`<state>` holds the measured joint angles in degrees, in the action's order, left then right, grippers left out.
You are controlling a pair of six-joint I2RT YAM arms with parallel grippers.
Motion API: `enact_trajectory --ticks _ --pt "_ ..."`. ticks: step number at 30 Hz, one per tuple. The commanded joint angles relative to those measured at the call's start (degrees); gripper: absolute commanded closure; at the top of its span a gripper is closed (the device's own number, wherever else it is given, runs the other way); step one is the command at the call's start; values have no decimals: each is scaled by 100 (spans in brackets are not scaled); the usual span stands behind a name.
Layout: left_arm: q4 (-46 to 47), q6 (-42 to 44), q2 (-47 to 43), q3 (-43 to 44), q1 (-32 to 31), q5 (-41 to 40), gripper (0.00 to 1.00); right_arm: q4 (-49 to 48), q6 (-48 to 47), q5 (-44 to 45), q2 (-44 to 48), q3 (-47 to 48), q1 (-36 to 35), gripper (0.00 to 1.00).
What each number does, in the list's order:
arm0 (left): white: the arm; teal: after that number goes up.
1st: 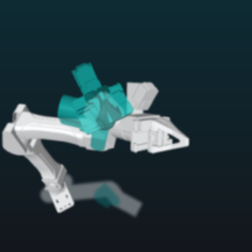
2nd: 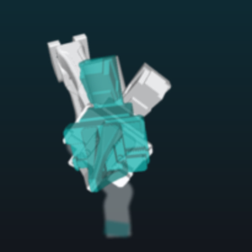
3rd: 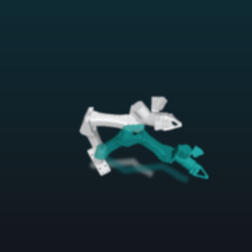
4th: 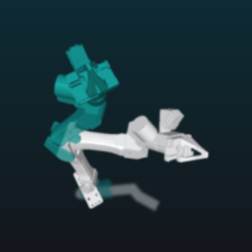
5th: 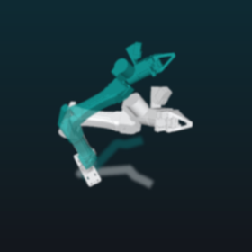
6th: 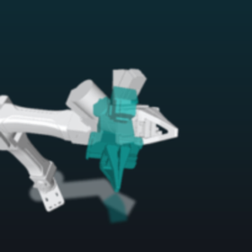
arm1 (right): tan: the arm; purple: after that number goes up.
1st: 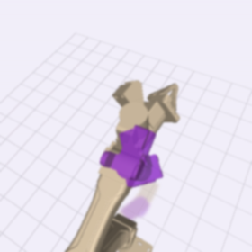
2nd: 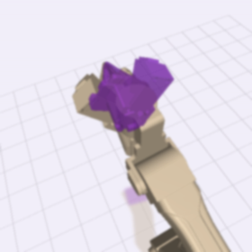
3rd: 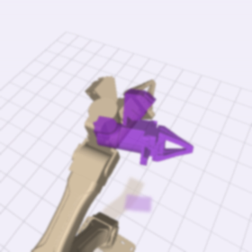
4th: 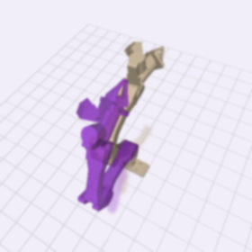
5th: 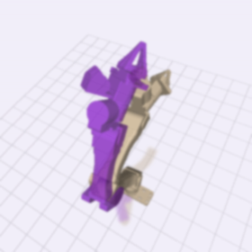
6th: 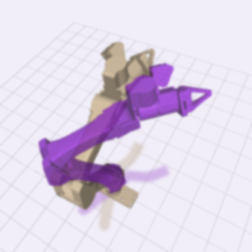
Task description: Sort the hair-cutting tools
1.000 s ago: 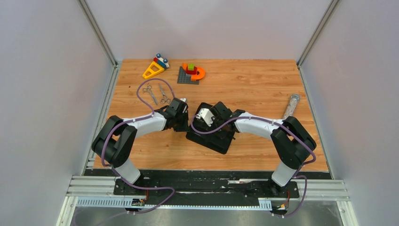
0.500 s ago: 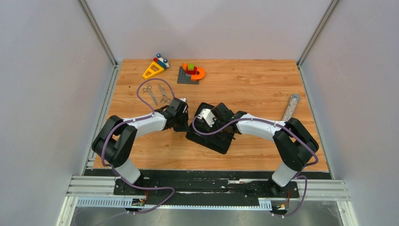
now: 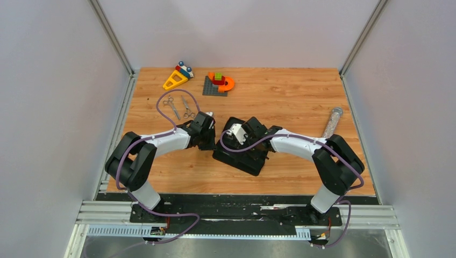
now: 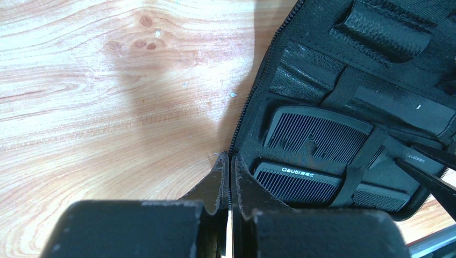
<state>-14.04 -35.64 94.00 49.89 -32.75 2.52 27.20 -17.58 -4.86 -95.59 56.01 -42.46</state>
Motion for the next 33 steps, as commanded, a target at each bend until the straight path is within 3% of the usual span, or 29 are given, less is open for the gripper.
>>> enact_trajectory --ticks 1,4,13,20,24,33 --pt "-843 269 136 -243 91 -633 100 1377 163 482 0 59 194 80" --pt "-832 283 85 -267 87 -583 100 1315 159 272 121 274 199 66" --pt "-824 319 -16 -299 90 -386 98 879 709 569 1092 645 194 50" --pt "-854 221 -270 -460 66 -288 96 189 2463 2085 2406 117 265 1" --pt "-934 12 -474 -565 -86 -148 95 106 3390 2514 2984 -158 474 0" --pt "-1557 -934 -419 -113 -1070 -235 94 73 4166 1810 3536 -676 1661 0"
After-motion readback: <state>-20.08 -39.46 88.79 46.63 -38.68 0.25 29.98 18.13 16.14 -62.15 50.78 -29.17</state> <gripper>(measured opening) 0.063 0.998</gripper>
